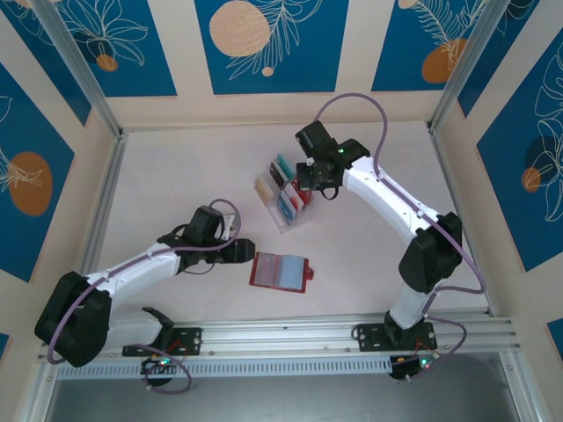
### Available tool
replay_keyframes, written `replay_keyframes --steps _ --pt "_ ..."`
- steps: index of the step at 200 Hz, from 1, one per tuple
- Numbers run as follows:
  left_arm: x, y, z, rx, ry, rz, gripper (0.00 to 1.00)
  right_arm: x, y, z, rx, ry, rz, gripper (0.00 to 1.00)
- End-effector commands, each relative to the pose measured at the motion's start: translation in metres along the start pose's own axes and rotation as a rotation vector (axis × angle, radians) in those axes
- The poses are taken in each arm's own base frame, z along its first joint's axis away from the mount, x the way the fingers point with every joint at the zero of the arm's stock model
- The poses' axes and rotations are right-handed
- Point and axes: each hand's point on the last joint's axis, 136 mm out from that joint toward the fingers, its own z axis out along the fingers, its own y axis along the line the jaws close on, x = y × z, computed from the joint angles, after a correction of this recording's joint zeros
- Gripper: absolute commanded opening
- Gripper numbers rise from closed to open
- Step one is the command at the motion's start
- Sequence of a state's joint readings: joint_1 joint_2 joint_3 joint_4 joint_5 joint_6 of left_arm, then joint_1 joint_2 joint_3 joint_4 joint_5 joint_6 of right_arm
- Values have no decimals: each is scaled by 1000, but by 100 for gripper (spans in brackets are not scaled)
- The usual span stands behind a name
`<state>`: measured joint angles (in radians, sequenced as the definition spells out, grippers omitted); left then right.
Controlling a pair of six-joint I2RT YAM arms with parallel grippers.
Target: Put the credit cards into the card holder
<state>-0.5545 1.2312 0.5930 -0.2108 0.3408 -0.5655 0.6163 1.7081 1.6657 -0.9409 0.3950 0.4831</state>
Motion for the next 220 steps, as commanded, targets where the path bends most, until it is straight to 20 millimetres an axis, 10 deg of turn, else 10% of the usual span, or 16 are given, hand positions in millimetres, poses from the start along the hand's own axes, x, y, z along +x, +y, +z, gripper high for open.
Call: replay_keyframes --steps 1,110,220 --pt "16 0 1 12 48 26 67 19 -2 -21 92 -40 -3 0" --pt "38 -1 19 -107 123 164 69 180 57 9 -253 194 101 0" --pt "34 6 39 -205 124 201 55 213 70 29 -638 290 238 0"
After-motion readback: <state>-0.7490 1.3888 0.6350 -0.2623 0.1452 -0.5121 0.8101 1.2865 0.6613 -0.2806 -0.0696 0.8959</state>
